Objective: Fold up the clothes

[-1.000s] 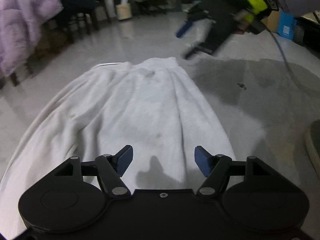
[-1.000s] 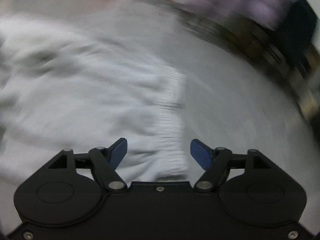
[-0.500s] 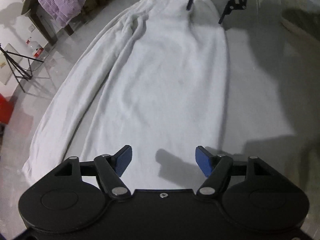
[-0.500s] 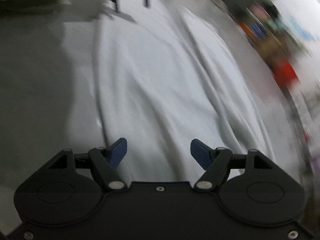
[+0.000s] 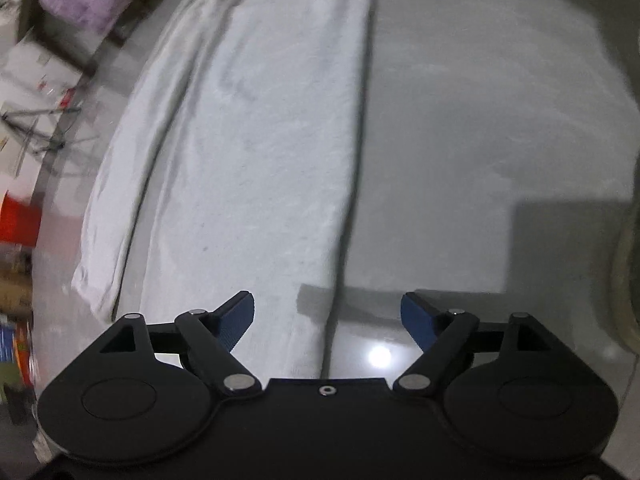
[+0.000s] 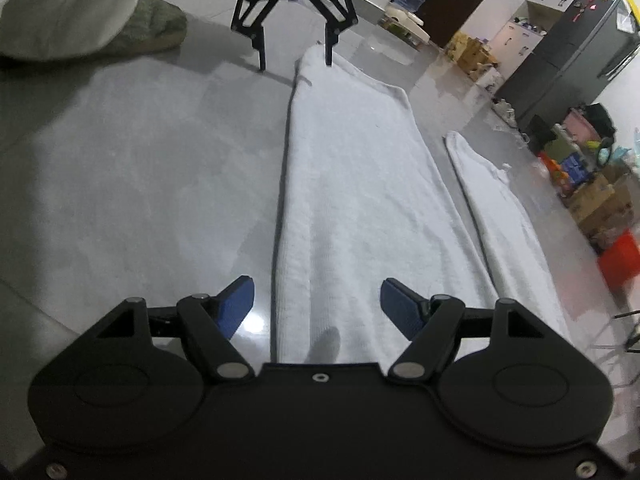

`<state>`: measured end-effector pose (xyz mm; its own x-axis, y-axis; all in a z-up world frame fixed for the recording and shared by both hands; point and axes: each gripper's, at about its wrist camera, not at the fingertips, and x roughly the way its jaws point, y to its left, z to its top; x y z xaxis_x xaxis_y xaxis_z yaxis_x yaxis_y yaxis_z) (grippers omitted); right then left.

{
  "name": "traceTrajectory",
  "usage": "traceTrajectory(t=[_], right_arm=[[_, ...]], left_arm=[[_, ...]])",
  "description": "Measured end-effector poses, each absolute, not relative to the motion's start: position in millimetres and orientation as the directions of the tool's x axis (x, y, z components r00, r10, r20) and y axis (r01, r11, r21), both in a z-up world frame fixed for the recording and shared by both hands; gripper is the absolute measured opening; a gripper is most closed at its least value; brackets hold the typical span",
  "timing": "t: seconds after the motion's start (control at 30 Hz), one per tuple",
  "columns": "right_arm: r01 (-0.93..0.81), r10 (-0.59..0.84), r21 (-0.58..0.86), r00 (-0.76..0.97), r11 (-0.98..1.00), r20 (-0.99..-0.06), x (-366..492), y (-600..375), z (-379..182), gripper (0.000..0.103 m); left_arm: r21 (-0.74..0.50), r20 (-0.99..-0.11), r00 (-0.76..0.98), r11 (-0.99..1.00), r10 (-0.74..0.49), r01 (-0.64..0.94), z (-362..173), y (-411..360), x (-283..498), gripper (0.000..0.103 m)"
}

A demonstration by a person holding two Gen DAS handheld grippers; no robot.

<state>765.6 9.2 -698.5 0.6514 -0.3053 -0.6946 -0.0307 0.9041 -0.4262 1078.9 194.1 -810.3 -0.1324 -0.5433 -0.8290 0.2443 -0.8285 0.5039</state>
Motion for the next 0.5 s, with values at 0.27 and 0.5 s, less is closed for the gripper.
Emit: traceTrajectory(t=[0.27, 0.5], right_arm=[[0.045, -0.362, -0.405, 0.549, 0.913, -0.754, 748, 33, -702, 0.078], [0.146, -0.405, -0.386, 0.492, 0.911, -0.771, 737, 21, -706, 0.08]], left_arm=[[0.562, -0.788, -0.147, -0.796, -0.598, 0.227, -808, 182, 1103, 0.081], [0.578, -0.782, -0.077, -0.766, -0.619, 0.282, -814, 177, 1131, 0.024]])
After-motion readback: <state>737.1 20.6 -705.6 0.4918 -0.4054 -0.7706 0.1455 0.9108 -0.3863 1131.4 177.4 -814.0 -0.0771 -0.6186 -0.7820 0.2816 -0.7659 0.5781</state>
